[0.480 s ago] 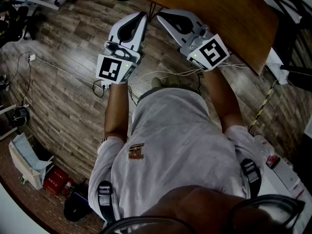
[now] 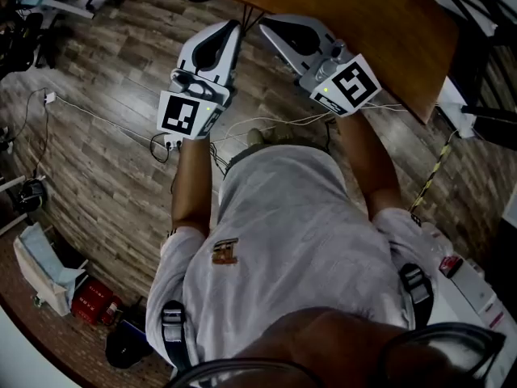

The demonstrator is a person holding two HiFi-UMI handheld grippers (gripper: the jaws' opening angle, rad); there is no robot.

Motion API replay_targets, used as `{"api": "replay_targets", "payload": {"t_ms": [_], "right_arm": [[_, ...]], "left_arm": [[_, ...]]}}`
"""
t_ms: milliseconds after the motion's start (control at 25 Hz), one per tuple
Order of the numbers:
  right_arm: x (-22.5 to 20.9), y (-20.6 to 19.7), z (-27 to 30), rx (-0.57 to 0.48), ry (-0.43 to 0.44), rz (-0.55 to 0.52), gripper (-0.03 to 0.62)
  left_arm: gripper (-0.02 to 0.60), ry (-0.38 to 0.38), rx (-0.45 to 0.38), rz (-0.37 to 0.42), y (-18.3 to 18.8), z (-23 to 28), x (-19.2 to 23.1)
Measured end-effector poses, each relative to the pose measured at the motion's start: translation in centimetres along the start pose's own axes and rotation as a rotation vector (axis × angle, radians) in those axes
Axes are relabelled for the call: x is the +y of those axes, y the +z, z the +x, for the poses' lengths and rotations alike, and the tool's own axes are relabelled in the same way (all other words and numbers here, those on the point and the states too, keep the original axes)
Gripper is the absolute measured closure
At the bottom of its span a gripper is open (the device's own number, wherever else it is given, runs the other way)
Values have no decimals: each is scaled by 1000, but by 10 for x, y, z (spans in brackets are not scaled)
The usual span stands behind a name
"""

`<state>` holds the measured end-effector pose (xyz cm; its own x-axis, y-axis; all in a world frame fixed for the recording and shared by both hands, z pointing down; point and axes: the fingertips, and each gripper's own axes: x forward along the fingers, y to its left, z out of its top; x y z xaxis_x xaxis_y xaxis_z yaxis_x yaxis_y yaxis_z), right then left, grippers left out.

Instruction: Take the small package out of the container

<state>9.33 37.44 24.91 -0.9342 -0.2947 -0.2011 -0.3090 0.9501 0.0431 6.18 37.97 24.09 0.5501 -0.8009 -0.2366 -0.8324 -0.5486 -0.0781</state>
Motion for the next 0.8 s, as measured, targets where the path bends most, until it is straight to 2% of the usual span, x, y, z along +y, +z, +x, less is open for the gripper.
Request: {"api": "replay_targets", "payload": {"t_ms": [800], "right_arm": [[-79,-12,-48,10,49,11,562]], "left_arm": [[563,67,21,33,-28,72,-17]]}}
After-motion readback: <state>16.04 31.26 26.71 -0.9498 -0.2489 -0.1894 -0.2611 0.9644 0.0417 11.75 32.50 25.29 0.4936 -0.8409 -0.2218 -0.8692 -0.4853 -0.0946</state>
